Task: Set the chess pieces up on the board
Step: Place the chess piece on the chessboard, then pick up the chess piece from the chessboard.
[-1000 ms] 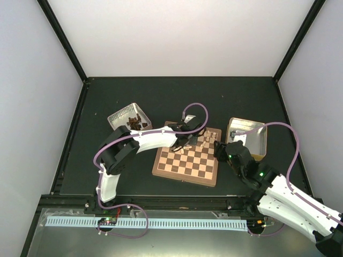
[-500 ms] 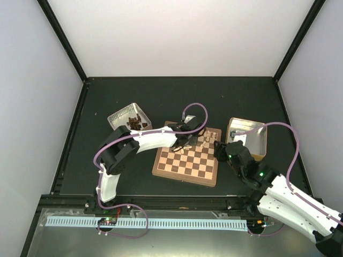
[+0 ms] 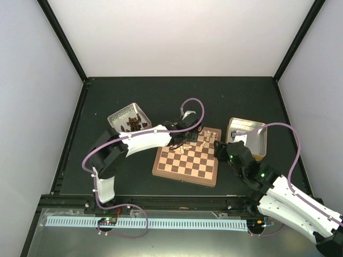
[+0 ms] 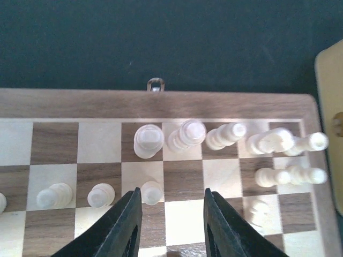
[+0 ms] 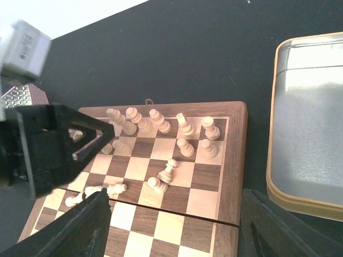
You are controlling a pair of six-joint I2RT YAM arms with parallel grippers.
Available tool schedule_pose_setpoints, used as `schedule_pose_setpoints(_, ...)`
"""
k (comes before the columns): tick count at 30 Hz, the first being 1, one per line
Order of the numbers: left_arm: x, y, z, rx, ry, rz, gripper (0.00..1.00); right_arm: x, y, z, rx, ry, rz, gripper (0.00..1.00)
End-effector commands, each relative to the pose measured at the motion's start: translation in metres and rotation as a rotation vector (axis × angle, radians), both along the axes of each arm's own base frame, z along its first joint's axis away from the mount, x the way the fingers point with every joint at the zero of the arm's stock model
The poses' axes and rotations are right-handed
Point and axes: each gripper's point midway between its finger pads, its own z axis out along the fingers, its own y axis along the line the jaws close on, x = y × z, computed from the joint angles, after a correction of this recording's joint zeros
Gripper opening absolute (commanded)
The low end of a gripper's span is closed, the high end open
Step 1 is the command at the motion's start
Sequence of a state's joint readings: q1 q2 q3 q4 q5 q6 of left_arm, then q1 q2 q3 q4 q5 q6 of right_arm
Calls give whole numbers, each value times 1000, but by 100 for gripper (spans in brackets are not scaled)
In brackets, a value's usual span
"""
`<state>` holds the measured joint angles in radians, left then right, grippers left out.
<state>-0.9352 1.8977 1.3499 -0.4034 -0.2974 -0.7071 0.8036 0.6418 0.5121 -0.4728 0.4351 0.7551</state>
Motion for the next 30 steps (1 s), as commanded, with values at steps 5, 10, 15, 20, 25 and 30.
schedule_pose_setpoints(5,-12,23,63,-86,-76,6,39,-1,16,14,-38,23,98,68)
schedule_pose_setpoints(10,-38,64,87,-110,-120,15,47,5,36,-8,-134,154,169,66)
schedule_pose_setpoints(15,-75,107,97,-176,-147,2,53,17,47,-34,-205,254,169,58)
schedule_pose_setpoints(20,-112,136,101,-305,-146,-27,59,29,51,-48,-256,312,144,52)
schedule_pose_setpoints(25,-126,156,105,-377,-222,-42,65,37,58,-60,-261,356,121,55)
schedule_pose_setpoints(30,-135,165,103,-374,-214,-51,67,39,74,-74,-210,412,130,56)
